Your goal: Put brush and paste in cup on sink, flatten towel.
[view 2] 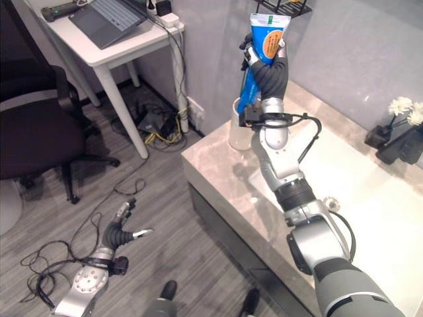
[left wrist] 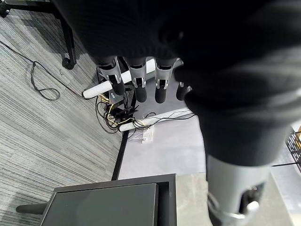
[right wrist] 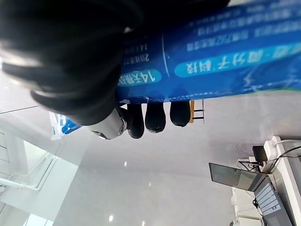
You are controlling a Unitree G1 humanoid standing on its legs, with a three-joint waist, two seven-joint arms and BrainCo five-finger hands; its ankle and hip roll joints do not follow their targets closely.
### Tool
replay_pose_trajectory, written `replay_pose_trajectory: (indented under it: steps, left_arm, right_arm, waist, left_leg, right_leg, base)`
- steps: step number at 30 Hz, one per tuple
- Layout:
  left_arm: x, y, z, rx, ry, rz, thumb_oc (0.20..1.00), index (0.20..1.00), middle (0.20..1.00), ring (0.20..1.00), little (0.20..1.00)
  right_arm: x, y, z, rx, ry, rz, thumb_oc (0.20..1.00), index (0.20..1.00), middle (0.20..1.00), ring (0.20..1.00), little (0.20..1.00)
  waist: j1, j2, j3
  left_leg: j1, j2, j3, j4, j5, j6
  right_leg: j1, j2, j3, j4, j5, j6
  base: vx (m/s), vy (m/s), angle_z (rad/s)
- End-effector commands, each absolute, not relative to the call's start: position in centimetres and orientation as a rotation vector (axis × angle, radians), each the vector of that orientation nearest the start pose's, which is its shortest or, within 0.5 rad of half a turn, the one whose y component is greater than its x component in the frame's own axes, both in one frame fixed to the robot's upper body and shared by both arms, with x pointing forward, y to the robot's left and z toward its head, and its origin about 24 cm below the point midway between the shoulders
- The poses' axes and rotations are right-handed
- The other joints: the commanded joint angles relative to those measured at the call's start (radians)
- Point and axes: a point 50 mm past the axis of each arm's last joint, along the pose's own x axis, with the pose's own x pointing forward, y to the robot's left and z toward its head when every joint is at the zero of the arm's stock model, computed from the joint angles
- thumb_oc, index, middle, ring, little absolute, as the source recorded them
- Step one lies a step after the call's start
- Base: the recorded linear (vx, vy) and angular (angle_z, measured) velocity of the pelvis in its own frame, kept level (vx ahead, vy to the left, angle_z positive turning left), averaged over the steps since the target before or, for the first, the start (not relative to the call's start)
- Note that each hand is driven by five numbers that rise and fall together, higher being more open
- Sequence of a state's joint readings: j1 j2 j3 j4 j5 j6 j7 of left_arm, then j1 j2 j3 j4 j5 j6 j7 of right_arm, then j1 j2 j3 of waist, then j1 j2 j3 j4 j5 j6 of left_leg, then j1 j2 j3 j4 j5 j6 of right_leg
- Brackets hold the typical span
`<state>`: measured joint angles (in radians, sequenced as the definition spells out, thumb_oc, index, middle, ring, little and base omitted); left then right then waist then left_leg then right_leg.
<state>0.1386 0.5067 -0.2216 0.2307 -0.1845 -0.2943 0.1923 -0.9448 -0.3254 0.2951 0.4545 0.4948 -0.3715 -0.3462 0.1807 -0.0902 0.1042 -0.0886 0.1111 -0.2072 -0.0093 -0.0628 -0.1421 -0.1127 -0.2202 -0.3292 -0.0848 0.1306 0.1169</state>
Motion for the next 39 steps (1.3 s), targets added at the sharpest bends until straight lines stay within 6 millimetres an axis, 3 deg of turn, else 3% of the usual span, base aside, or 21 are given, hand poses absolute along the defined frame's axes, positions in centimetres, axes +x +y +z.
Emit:
replay_pose_trajectory:
  steps: [1, 3, 4, 6, 20, 28, 34, 35, 39]
  left_arm:
    - [22.2, 22.4, 1.4, 0.368, 0.004, -0.022, 1.000, 1.000, 1.000, 1.000, 1.000]
    - [22.2, 22.4, 1.4, 0.370, 0.005, -0.022, 1.000, 1.000, 1.000, 1.000, 1.000]
    - [22.2, 22.5, 1.3, 0.371, 0.008, -0.020, 1.000, 1.000, 1.000, 1.000, 1.000]
    - [22.2, 22.5, 1.3, 0.374, 0.012, -0.022, 1.000, 1.000, 1.000, 1.000, 1.000]
    - [22.2, 22.5, 1.1, 0.392, 0.018, -0.021, 1.000, 1.000, 1.000, 1.000, 1.000]
    - [22.1, 22.5, 1.0, 0.407, 0.022, -0.015, 1.000, 1.000, 1.000, 1.000, 1.000]
    - [22.0, 23.0, 1.2, 0.436, 0.014, 0.004, 1.000, 1.000, 1.000, 1.000, 1.000]
    - [21.9, 23.3, 1.2, 0.446, 0.010, 0.019, 1.000, 1.000, 1.000, 1.000, 1.000]
    - [21.6, 23.5, 1.0, 0.464, 0.020, 0.026, 1.000, 1.000, 1.000, 1.000, 1.000]
  right_arm:
    - [36.0, -13.1, 29.1, 0.153, -0.853, 0.016, 0.369, 0.369, 0.369, 0.369, 0.369]
    - [36.2, -13.1, 28.9, 0.153, -0.844, 0.012, 0.495, 0.495, 0.495, 0.495, 0.495]
    - [36.2, -13.1, 28.9, 0.151, -0.840, 0.010, 0.636, 0.636, 0.636, 0.636, 0.636]
    - [36.4, -13.0, 28.7, 0.141, -0.828, 0.003, 1.000, 1.000, 1.000, 1.000, 1.000]
    - [36.2, -12.5, 28.7, 0.131, -0.839, -0.012, 1.000, 1.000, 1.000, 1.000, 1.000]
    - [34.1, -12.7, 31.1, 0.082, -0.999, -0.038, 1.000, 1.000, 1.000, 1.000, 1.000]
    - [31.6, -14.4, 33.2, -0.055, -1.173, -0.139, 1.000, 1.000, 1.000, 1.000, 1.000]
    - [30.2, -15.3, 33.9, -0.120, -1.254, -0.176, 1.000, 1.000, 1.000, 1.000, 1.000]
    - [28.3, -17.9, 34.0, -0.182, -1.328, -0.288, 1.000, 1.000, 1.000, 1.000, 1.000]
  waist:
    - [0.041, -0.025, 0.012]
    - [0.040, -0.027, 0.010]
    - [0.039, -0.028, 0.010]
    - [0.038, -0.030, 0.008]
    - [0.037, -0.048, 0.009]
    - [0.023, -0.052, 0.012]
    - [-0.005, -0.054, 0.009]
    - [-0.024, -0.052, 0.010]
    - [-0.051, -0.048, 0.011]
  left_leg:
    - [0.099, -0.083, 0.052, -0.072, 0.005, 0.106]
    - [0.102, -0.083, 0.052, -0.073, 0.004, 0.106]
    - [0.103, -0.083, 0.053, -0.073, 0.004, 0.106]
    - [0.107, -0.082, 0.056, -0.074, 0.002, 0.106]
    - [0.118, -0.082, 0.072, -0.074, -0.004, 0.111]
    - [0.142, -0.109, 0.103, -0.056, -0.029, 0.134]
    - [0.148, -0.138, 0.135, -0.031, -0.050, 0.152]
    - [0.151, -0.151, 0.149, -0.018, -0.061, 0.160]
    - [0.154, -0.168, 0.175, -0.006, -0.069, 0.172]
  right_leg:
    - [0.010, -0.013, 0.046, 0.042, 0.033, 0.086]
    - [0.015, -0.011, 0.045, 0.041, 0.031, 0.085]
    - [0.016, -0.011, 0.046, 0.042, 0.031, 0.085]
    - [0.018, -0.010, 0.047, 0.040, 0.031, 0.086]
    - [0.014, -0.003, 0.066, 0.038, 0.041, 0.088]
    - [-0.001, -0.012, 0.123, 0.059, 0.079, 0.102]
    - [-0.011, -0.027, 0.155, 0.066, 0.124, 0.125]
    - [-0.020, -0.035, 0.174, 0.075, 0.145, 0.136]
    - [-0.037, -0.049, 0.196, 0.085, 0.186, 0.145]
  base:
    - [0.00, 0.000, 0.00]
    - [0.00, 0.000, 0.00]
    - [0.00, 0.000, 0.00]
    - [0.00, 0.000, 0.00]
    - [0.00, 0.004, -0.02]
    - [-0.03, 0.053, -0.20]
    - [-0.05, 0.074, -0.15]
    - [-0.13, 0.132, -0.27]
    - [-0.08, 0.104, -0.33]
